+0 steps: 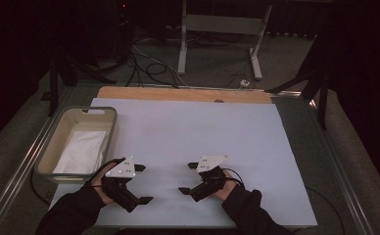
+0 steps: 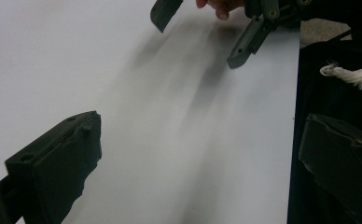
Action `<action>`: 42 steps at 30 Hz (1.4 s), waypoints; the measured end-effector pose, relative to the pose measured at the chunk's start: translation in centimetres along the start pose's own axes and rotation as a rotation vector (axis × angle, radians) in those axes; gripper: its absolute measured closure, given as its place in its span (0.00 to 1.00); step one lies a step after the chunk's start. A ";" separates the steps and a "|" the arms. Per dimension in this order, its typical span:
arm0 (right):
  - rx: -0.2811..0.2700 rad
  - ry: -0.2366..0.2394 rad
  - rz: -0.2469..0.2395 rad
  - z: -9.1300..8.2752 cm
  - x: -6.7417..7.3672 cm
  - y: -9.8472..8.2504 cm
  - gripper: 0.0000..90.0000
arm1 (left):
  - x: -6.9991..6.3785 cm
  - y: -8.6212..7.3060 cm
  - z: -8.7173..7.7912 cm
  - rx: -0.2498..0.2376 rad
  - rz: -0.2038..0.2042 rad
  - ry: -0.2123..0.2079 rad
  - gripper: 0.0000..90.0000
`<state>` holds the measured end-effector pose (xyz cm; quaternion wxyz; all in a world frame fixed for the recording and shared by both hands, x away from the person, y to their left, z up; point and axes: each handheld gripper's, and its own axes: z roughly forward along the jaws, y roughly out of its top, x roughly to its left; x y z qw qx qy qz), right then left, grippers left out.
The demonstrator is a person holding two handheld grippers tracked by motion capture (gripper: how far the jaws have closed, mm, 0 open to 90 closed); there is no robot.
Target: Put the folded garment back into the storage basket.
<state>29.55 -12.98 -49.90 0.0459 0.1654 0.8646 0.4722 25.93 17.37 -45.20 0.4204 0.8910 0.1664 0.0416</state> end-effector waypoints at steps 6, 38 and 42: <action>0.002 -0.014 -0.006 -1.2 -0.2 -0.7 0.11 | 0.0 -0.6 -0.2 0.008 -0.005 0.008 0.00; 0.017 -0.116 0.059 -8.6 -1.8 -6.0 0.11 | 0.1 -4.2 -0.2 -0.036 -0.073 0.030 0.00; 0.014 -0.138 0.073 -9.5 -2.0 -6.7 0.11 | 0.1 -4.6 -0.2 -0.034 -0.081 0.034 0.00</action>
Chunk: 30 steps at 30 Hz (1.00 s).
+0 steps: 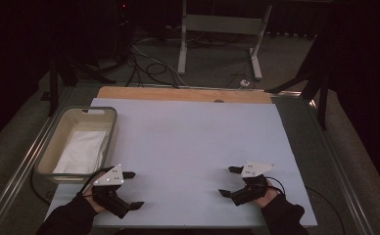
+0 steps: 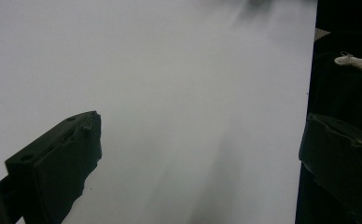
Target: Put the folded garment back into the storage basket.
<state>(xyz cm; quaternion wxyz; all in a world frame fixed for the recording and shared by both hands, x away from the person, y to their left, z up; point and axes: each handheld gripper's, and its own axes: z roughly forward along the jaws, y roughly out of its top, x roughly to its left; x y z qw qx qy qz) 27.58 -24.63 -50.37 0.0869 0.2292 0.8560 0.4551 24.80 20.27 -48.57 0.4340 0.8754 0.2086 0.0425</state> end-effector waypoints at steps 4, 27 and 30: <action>-0.008 -0.022 0.012 -0.9 -0.4 -0.6 0.11 | 0.0 -0.2 0.0 -0.003 -0.004 -0.002 0.00; -0.008 -0.111 0.062 -3.8 -1.1 -3.6 0.11 | 0.2 -0.9 0.3 -0.013 -0.024 -0.004 0.00; -0.009 -0.111 0.056 -3.6 -1.1 -3.6 0.11 | 0.2 -0.9 0.3 -0.015 -0.024 -0.004 0.00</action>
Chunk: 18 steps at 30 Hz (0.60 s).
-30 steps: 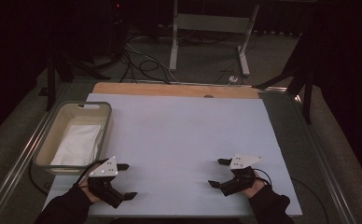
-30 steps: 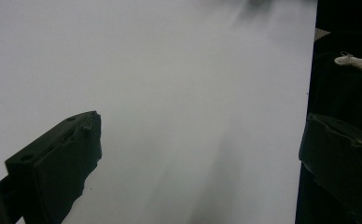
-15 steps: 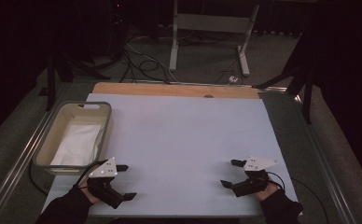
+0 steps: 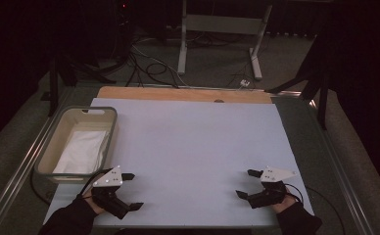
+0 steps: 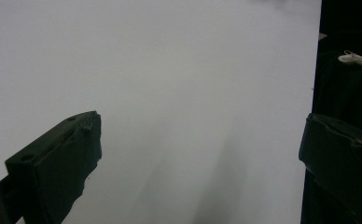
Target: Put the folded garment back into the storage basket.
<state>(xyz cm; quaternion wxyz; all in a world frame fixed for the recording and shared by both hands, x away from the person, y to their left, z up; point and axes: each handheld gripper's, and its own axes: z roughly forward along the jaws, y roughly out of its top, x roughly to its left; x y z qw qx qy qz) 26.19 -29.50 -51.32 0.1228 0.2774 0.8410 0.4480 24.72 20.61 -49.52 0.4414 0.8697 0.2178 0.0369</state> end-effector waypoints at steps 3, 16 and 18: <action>0.003 -0.002 -0.003 0.2 0.2 0.2 0.11 | 0.0 0.0 0.0 0.005 0.007 0.005 0.00; 0.016 -0.025 -0.013 0.1 0.2 0.2 0.11 | 0.0 -0.3 0.0 0.011 0.009 0.011 0.00; 0.019 -0.027 -0.016 0.0 0.1 0.2 0.11 | -0.1 -0.3 0.0 0.012 0.014 0.012 0.00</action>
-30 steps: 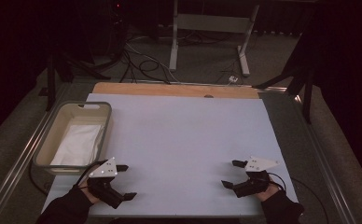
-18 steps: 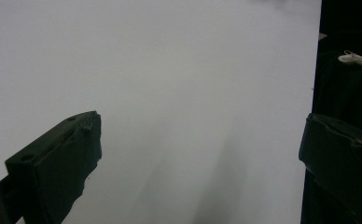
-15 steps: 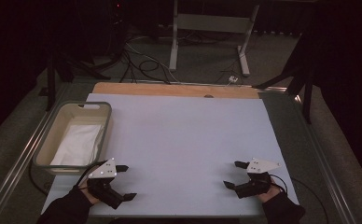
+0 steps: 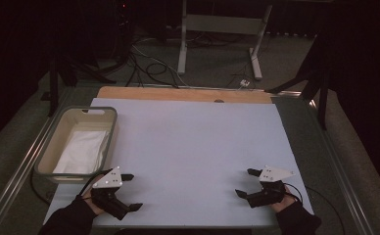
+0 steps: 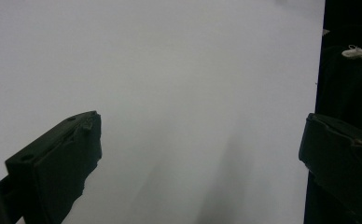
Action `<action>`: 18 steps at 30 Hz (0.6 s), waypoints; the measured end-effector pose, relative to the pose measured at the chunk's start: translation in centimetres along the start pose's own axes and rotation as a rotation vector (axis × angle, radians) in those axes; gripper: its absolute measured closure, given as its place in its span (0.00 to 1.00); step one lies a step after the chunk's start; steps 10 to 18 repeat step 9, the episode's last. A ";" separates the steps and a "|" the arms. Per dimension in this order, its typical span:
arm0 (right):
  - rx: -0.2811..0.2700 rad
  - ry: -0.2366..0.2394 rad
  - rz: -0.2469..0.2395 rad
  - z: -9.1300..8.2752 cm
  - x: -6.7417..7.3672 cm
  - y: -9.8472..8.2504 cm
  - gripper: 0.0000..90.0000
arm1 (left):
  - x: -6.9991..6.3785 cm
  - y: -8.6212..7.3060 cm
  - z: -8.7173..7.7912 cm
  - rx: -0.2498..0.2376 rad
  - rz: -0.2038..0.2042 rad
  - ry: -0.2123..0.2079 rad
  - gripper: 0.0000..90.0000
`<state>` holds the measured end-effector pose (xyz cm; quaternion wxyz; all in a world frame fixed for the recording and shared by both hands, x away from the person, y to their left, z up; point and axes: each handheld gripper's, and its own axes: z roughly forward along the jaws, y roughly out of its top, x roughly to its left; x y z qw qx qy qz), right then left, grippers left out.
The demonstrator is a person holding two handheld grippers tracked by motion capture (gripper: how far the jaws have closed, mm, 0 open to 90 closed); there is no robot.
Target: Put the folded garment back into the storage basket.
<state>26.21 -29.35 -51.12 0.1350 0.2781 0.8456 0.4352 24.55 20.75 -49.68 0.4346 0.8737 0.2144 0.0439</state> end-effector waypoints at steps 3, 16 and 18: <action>0.001 -0.006 0.006 -0.1 0.0 -0.1 0.11 | 0.0 0.0 0.0 -0.001 -0.001 -0.003 0.00; 0.013 -0.002 -0.011 0.1 0.0 -0.1 0.11 | 0.0 0.0 0.0 -0.001 0.001 -0.001 0.00; 0.013 -0.002 -0.011 0.1 0.0 -0.1 0.11 | 0.0 0.0 0.0 -0.001 0.001 -0.001 0.00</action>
